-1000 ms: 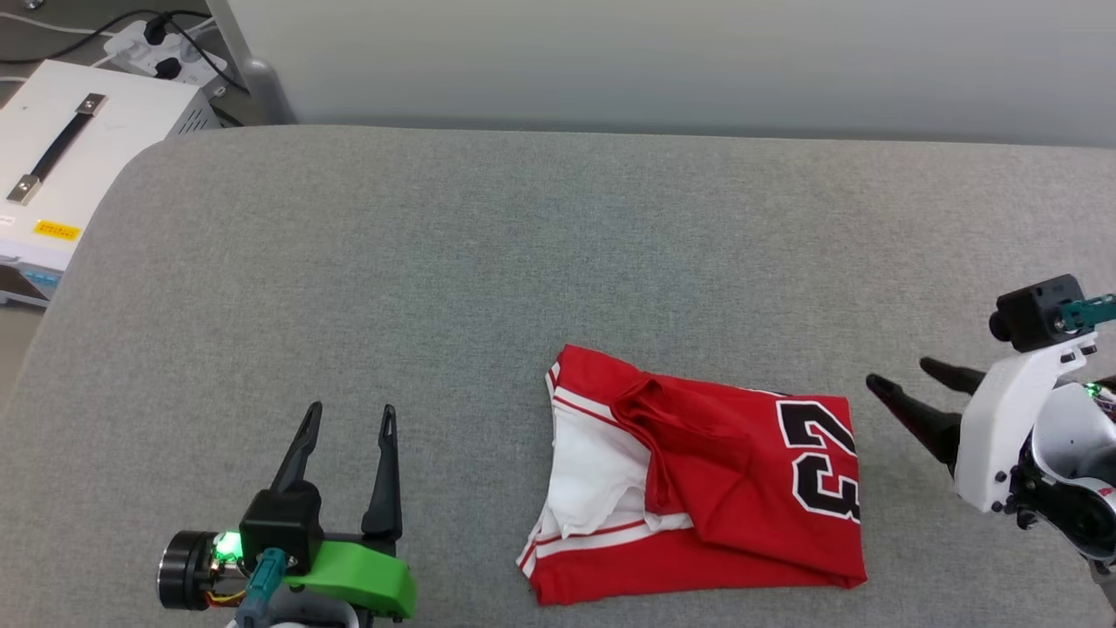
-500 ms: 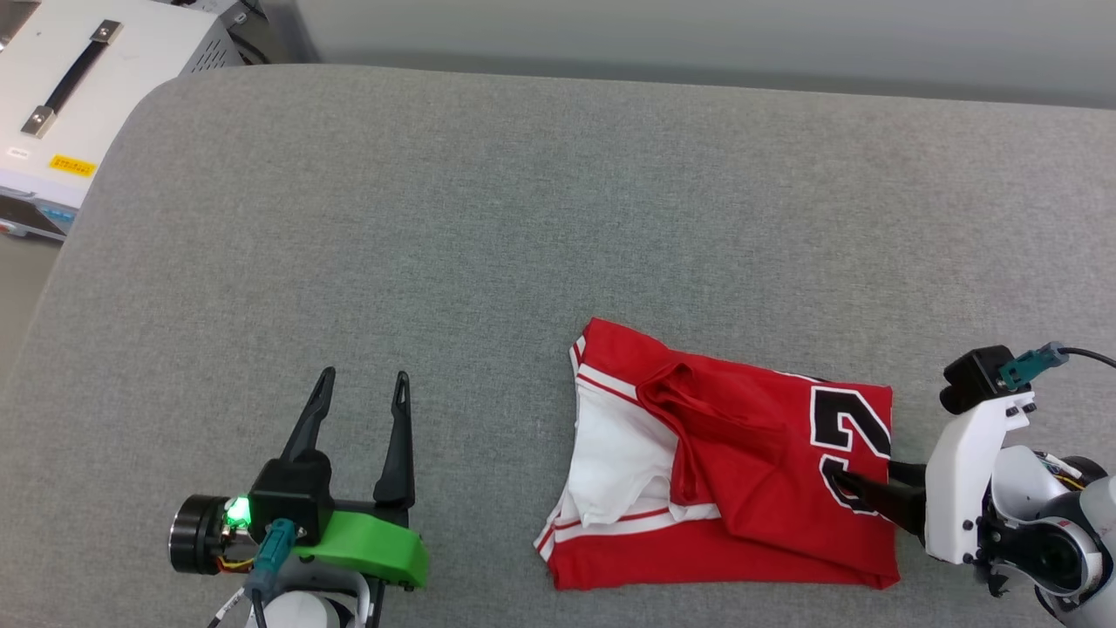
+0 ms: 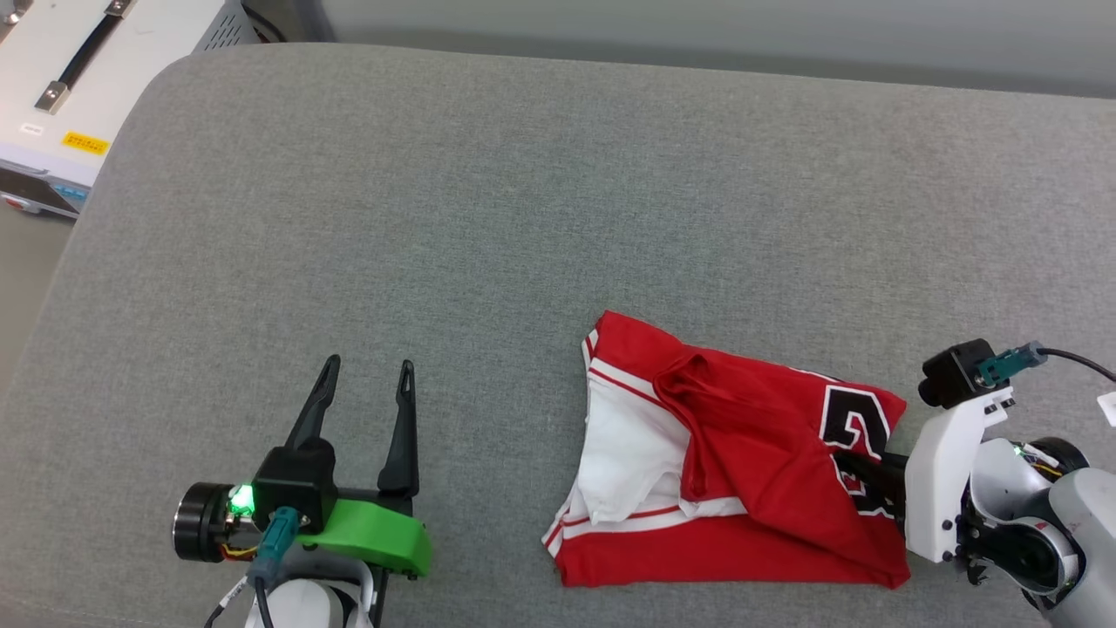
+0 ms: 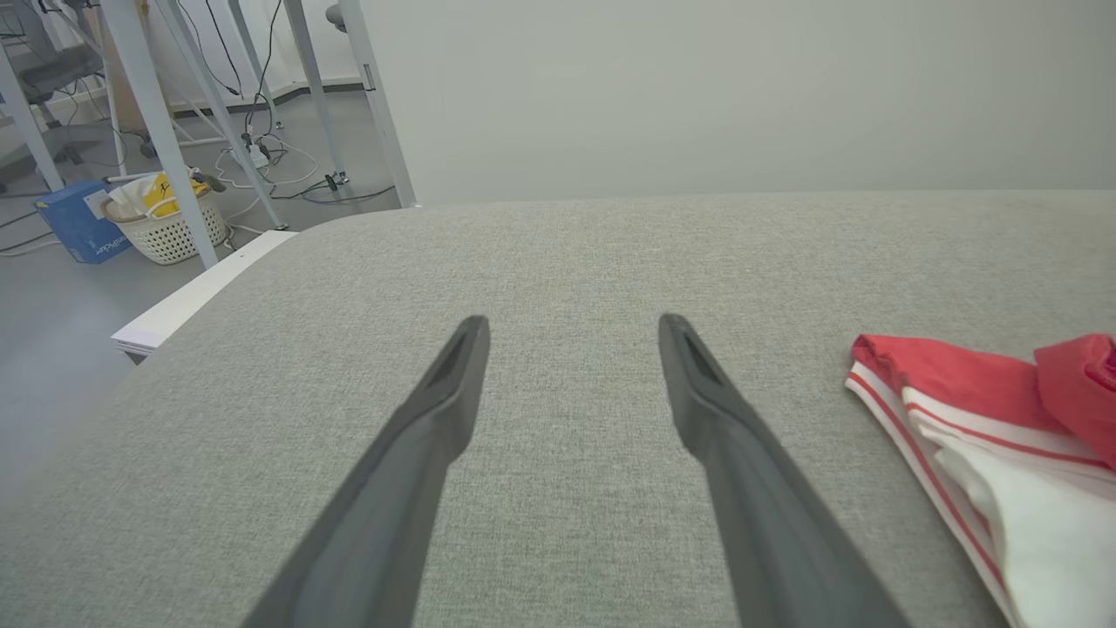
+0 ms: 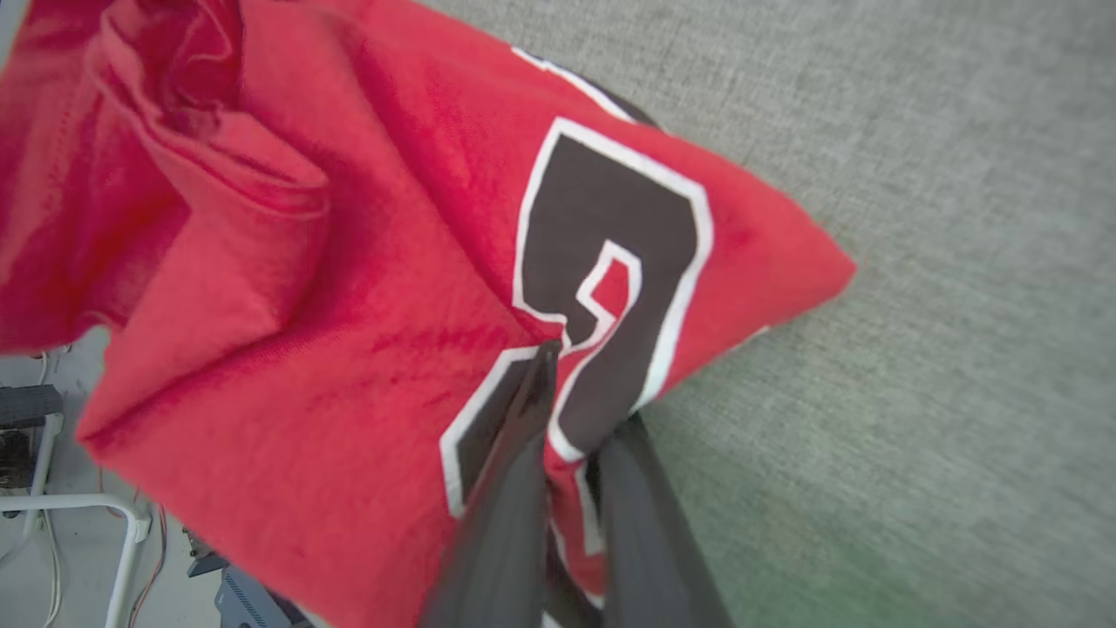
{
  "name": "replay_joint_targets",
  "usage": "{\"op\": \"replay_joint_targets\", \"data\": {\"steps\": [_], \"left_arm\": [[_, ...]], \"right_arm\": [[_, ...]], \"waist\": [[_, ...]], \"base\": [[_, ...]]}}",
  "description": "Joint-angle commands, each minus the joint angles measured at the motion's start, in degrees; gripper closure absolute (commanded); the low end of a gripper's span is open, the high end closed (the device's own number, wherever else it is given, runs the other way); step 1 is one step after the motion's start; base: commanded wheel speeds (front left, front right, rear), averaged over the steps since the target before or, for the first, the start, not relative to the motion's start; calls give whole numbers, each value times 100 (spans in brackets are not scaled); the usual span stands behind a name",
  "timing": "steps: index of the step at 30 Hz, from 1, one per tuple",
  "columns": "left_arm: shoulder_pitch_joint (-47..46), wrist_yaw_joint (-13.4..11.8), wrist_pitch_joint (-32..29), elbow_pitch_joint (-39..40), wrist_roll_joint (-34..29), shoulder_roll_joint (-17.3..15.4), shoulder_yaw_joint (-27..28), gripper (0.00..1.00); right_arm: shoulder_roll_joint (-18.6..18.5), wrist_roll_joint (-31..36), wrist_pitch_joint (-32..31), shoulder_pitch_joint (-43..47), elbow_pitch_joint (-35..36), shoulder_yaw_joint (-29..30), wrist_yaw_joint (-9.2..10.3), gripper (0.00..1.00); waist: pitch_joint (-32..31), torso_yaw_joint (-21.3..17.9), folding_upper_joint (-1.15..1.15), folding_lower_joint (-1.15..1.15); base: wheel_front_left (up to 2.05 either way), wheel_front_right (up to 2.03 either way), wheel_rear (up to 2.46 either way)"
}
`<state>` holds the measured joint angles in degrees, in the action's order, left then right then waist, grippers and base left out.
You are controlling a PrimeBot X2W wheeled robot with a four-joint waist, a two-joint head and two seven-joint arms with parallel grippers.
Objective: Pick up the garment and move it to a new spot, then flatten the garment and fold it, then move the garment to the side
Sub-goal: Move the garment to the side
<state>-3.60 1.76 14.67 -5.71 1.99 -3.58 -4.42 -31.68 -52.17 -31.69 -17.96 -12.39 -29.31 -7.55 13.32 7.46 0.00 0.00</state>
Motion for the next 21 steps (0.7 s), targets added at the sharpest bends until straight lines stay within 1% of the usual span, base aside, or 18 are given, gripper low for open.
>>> {"op": "replay_joint_targets", "data": {"steps": [1, 5, 8, 12, 16, 21], "left_arm": [[-5, -11, 33, -16, 25, 32, 27, 0], [17, -23, 33, -11, 31, 38, 41, 0], [63, -23, 33, -3, 39, 42, 40, 0], [104, -24, 33, 26, 30, 46, 35, 0], [120, -30, 33, 78, 10, 41, 81, 0], [68, -3, 33, 147, -28, 9, 111, 0]], "right_arm": [[-33, 55, 128, -108, 3, -105, 6, 100], [-260, 190, 458, -446, 192, -136, 6, 100], [-468, 289, 579, -645, 377, -201, 6, 100], [-754, 423, 647, -834, 624, -263, 6, 100], [-949, 473, 662, -916, 818, -205, 6, 100], [-1173, 487, 636, -900, 929, 60, 6, 100]], "waist": [[-62, -98, 0, 0], [-146, -258, 0, 0], [-201, -443, 0, 0], [-212, -734, 0, 0], [-166, -1081, 0, 0], [-6, -1443, 0, 0]], "base": [[0, 0, 0], [0, 0, 0], [0, 0, 0], [0, 0, 0], [0, 0, 0], [0, 0, 0]]}}
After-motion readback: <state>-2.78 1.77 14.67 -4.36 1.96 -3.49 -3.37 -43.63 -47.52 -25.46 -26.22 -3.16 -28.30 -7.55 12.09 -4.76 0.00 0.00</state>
